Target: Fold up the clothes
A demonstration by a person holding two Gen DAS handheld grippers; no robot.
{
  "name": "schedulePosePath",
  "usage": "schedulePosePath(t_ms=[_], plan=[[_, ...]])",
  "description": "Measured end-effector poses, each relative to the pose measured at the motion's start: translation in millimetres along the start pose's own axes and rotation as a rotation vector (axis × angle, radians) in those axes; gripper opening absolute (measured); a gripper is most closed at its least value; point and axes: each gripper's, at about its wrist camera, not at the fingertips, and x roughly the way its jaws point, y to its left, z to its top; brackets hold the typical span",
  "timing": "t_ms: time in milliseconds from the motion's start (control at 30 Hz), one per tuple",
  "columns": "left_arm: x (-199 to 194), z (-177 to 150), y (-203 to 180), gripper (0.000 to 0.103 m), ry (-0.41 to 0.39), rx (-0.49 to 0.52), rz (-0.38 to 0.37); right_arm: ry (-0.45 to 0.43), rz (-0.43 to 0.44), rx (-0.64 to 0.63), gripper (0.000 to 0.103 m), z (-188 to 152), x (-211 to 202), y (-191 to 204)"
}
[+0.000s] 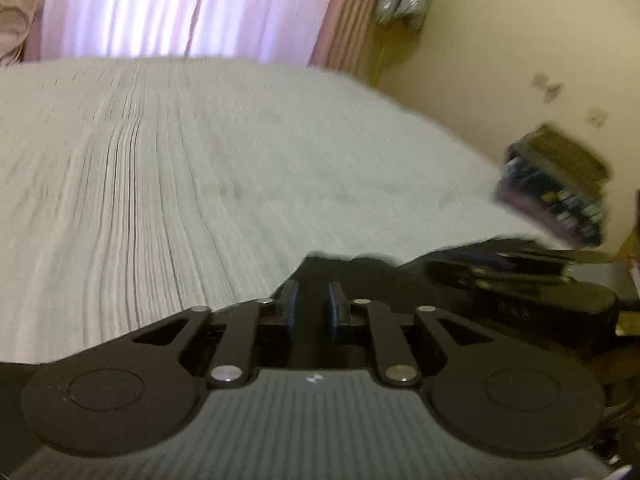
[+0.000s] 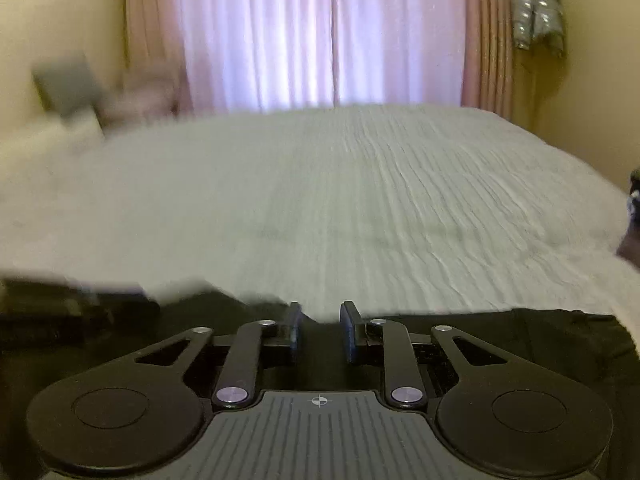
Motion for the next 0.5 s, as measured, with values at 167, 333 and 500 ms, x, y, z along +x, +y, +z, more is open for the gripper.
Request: schedulePosePath(t_ms=[167, 333, 500], plan=[[-9, -21, 28, 0.003, -0.029, 0.001, 0.1, 0.035, -0.055, 0.16, 0.0, -31, 11, -60], [-41, -20, 46, 0.011, -0.022, -0.081, 0.155, -0.011, -0.07, 0.343, 0.0, -33, -27, -108], [-69, -36, 19, 0.016, -0.016, -0.005, 0.114, -0.014, 0.078, 0.174, 0.0, -36, -58, -61]])
